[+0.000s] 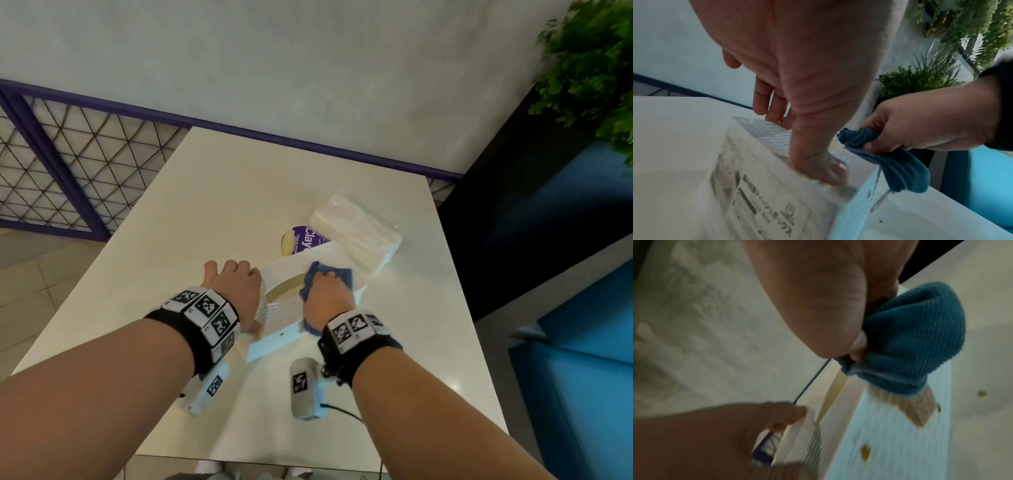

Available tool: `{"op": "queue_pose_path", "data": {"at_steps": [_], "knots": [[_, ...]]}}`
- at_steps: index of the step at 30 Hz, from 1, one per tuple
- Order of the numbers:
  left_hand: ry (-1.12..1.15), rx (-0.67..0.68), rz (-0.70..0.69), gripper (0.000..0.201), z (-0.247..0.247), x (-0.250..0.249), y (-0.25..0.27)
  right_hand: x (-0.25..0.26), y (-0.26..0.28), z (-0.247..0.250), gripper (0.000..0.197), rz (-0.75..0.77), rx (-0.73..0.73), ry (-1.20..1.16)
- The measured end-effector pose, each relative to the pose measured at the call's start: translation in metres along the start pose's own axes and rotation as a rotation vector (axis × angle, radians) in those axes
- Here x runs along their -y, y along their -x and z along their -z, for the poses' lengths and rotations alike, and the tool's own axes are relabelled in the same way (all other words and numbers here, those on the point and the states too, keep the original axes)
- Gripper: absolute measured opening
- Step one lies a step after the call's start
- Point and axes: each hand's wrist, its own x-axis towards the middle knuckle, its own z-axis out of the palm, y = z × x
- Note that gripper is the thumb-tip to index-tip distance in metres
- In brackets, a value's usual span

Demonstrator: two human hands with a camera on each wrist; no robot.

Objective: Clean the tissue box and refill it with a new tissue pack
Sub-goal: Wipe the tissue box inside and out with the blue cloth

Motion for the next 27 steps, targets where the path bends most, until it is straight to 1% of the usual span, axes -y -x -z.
{"op": "queue_pose_path", "data": {"at_steps": [1, 2, 3, 5, 7, 8, 9, 11, 12, 13, 14, 15, 17, 18, 20, 22, 25, 27], "knots": [[0.007, -0.004, 0.005, 0.088, 0.000, 0.000, 0.001, 0.008, 0.004, 0.003, 0.042, 0.068, 0.047, 0.016], [0.011, -0.004, 0.010, 0.088, -0.001, 0.000, 0.002, 0.012, 0.007, 0.005, 0.042, 0.097, 0.076, -0.019], [0.006, -0.007, 0.011, 0.089, -0.002, 0.001, 0.004, 0.010, 0.008, 0.009, 0.037, 0.114, 0.094, -0.101], [0.001, -0.048, -0.042, 0.090, -0.002, 0.002, 0.007, -0.011, 0.011, 0.017, 0.027, 0.062, 0.043, -0.483], [0.109, -0.101, -0.189, 0.077, -0.003, 0.002, 0.010, -0.044, 0.018, 0.022, 0.023, -0.040, -0.037, -0.938], [0.169, -0.101, -0.268, 0.068, -0.002, -0.001, 0.011, -0.062, 0.022, 0.024, 0.023, -0.093, -0.065, -1.194], [0.190, -0.091, -0.327, 0.064, -0.002, -0.006, 0.011, -0.080, 0.029, 0.026, 0.024, -0.138, -0.093, -1.423], [0.130, -0.061, -0.370, 0.057, -0.002, -0.016, 0.008, -0.114, 0.040, 0.025, 0.021, -0.174, -0.147, -1.830], [0.086, -0.031, -0.365, 0.060, -0.001, -0.021, 0.005, -0.127, 0.045, 0.024, 0.019, -0.186, -0.162, -1.987], [0.044, 0.007, -0.352, 0.068, -0.001, -0.025, 0.003, -0.137, 0.047, 0.021, 0.037, -0.223, -0.178, -2.083], [0.004, 0.042, -0.346, 0.074, 0.001, -0.030, 0.001, -0.146, 0.048, 0.015, 0.062, -0.286, -0.167, -2.136], [-0.024, 0.075, -0.343, 0.078, 0.003, -0.034, 0.000, -0.149, 0.050, 0.013, 0.069, -0.345, -0.174, -2.160], [0.006, 0.095, -0.324, 0.074, 0.008, -0.041, -0.001, -0.150, 0.053, 0.006, 0.042, -0.417, -0.230, -2.161], [0.088, 0.097, -0.299, 0.069, 0.010, -0.043, -0.001, -0.148, 0.055, 0.004, 0.034, -0.421, -0.246, -2.147], [0.300, 0.098, -0.227, 0.060, 0.015, -0.041, -0.002, -0.139, 0.058, -0.002, 0.030, -0.347, -0.276, -2.017], [0.442, 0.065, -0.184, 0.056, 0.020, -0.036, -0.008, -0.123, 0.059, -0.006, 0.029, -0.242, -0.296, -1.838], [0.540, 0.037, -0.145, 0.049, 0.029, -0.027, -0.015, -0.099, 0.056, -0.002, 0.032, -0.115, -0.351, -1.520], [0.626, 0.007, -0.124, 0.047, 0.036, -0.022, -0.018, -0.082, 0.054, 0.004, 0.037, -0.052, -0.360, -1.410]]}}
